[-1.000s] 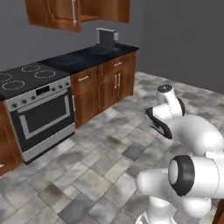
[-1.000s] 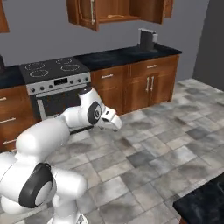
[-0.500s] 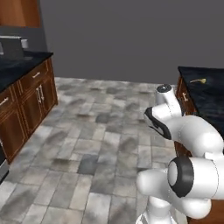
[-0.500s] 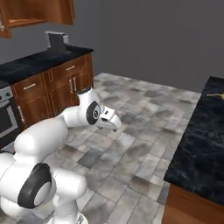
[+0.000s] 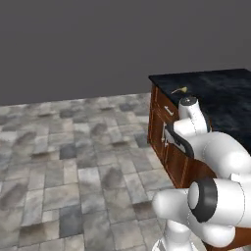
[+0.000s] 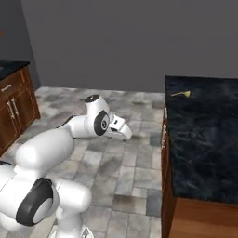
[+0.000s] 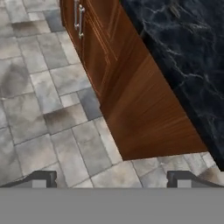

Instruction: Organize the utensils by type. Pick up the wooden spoons from the counter and place them in the open cabinet. Then pick up the metallic utensils from the counter and place them in the open drawer.

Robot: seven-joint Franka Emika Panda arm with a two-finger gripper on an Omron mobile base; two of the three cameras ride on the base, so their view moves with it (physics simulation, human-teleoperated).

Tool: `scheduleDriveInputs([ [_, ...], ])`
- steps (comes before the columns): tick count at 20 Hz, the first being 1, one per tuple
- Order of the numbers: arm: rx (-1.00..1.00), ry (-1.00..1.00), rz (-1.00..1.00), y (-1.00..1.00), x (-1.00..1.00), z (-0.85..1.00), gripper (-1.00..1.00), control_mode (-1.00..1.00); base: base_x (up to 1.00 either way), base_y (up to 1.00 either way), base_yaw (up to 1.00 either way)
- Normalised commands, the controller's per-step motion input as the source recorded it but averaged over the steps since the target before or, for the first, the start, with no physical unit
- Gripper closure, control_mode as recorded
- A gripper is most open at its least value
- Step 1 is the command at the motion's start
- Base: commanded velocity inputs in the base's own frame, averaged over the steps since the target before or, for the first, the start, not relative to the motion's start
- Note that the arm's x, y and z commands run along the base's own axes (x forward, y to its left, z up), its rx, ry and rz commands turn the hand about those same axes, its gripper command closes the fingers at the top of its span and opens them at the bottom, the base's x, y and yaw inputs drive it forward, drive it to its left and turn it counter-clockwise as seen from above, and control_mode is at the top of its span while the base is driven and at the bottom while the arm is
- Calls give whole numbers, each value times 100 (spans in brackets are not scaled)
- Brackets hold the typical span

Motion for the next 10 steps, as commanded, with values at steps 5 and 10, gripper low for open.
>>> scheduleDriveInputs([
  [5, 0, 0, 0, 0, 0, 0, -100, 100, 70, 53, -63],
  [10, 0, 0, 0, 0, 0, 0, -100, 100, 69, 54, -63],
])
